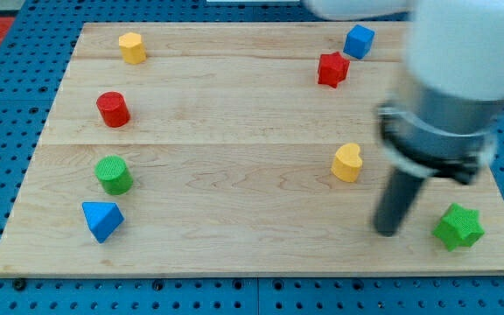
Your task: Slide the yellow heart towards center
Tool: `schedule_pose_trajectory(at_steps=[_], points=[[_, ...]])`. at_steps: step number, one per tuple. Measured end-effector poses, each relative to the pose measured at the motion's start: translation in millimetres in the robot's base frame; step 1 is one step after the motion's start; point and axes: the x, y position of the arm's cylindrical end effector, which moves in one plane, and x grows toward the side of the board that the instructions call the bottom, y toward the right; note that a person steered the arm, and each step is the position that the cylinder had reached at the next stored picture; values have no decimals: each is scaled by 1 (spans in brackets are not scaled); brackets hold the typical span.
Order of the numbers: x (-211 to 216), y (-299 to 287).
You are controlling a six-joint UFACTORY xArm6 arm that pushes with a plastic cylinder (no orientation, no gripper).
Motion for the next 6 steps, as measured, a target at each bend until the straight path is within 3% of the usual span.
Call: schedule_pose_trajectory(at_steps=[2, 3, 4, 5, 6], points=[[-96, 3], [-85, -82], [-72, -75], [-68, -115], [-75, -218]])
